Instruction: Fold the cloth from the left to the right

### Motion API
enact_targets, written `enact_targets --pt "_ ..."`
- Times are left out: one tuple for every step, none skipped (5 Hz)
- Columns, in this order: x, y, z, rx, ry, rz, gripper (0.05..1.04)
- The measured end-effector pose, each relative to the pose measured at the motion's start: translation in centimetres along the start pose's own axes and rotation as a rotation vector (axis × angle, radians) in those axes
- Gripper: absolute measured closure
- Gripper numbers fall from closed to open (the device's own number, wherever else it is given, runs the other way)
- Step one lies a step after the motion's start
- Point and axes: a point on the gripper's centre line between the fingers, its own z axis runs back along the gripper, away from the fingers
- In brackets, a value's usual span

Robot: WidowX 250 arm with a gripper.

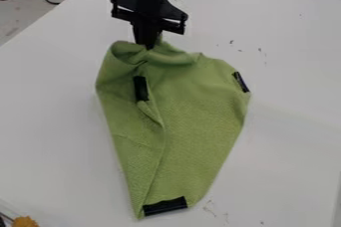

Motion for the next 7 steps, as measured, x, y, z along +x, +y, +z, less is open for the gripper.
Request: enact_targets --pt "-2.1 -1.6 1.4 -0.032 -0.021 0.027 1.002" --pt "-3.8 -3.2 1.7 -0.046 -0.036 0.039 1.002" --pt "-5.5 -4.5 1.1 -0.061 -0.027 0.081 1.002" --pt "-6.7 -4.8 0.5 -0.073 -0.010 0.117 0.972" --pt "-7.8 -5.1 0.3 -0.087 0.000 0.157 0.788" --pt "-8.3 -5.4 0.1 -0.105 0.011 0.165 0.495" --pt "-8.1 -5.5 0.2 -0.116 0.003 0.147 0.192"
